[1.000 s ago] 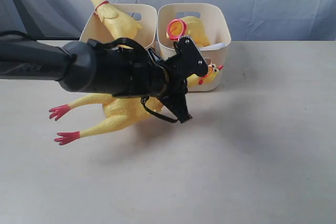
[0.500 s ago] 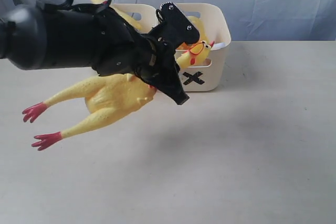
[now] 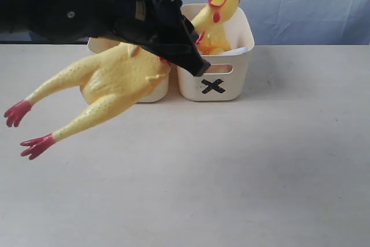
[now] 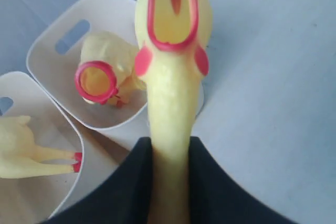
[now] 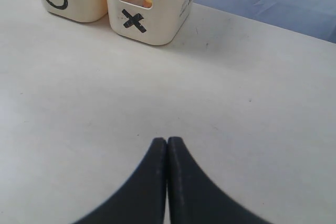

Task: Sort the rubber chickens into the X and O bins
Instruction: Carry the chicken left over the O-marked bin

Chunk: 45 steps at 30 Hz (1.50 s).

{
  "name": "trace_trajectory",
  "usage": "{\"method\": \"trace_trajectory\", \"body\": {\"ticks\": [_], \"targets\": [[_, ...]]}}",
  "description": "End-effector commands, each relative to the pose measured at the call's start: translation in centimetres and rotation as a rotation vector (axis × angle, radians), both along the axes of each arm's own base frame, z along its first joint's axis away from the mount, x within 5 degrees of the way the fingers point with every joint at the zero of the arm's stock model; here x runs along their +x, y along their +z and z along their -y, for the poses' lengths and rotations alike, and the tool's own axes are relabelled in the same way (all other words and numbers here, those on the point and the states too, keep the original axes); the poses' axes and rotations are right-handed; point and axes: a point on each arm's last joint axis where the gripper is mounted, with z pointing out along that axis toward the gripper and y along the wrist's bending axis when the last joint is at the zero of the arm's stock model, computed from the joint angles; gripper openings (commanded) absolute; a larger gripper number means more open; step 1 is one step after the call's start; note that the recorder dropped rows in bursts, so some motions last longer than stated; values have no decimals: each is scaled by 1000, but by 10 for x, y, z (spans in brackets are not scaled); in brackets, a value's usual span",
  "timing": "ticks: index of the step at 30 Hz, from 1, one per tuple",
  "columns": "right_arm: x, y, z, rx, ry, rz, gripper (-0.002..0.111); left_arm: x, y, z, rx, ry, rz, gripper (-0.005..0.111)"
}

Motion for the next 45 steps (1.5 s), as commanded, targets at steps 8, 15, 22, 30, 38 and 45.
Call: {"method": "trace_trajectory", "body": {"ticks": [8, 15, 22, 30, 38, 45], "targets": [[0, -1, 0, -4, 5, 1, 0, -25, 69, -36, -162, 13, 180, 0], [0, -1, 0, -4, 5, 1, 0, -21, 103, -75, -302, 107, 301, 0], [0, -1, 0, -4, 5, 1, 0, -4, 117, -116, -360, 242, 387, 0], [0, -1, 0, -4, 5, 1, 0, 22, 134, -165, -658, 435, 507, 0], [0, -1, 0, -2, 7, 0, 0, 60, 118, -204, -733, 580, 586, 0], [0, -1, 0, 0, 7, 4, 0, 99, 83, -201, -771, 383, 584, 0]]}}
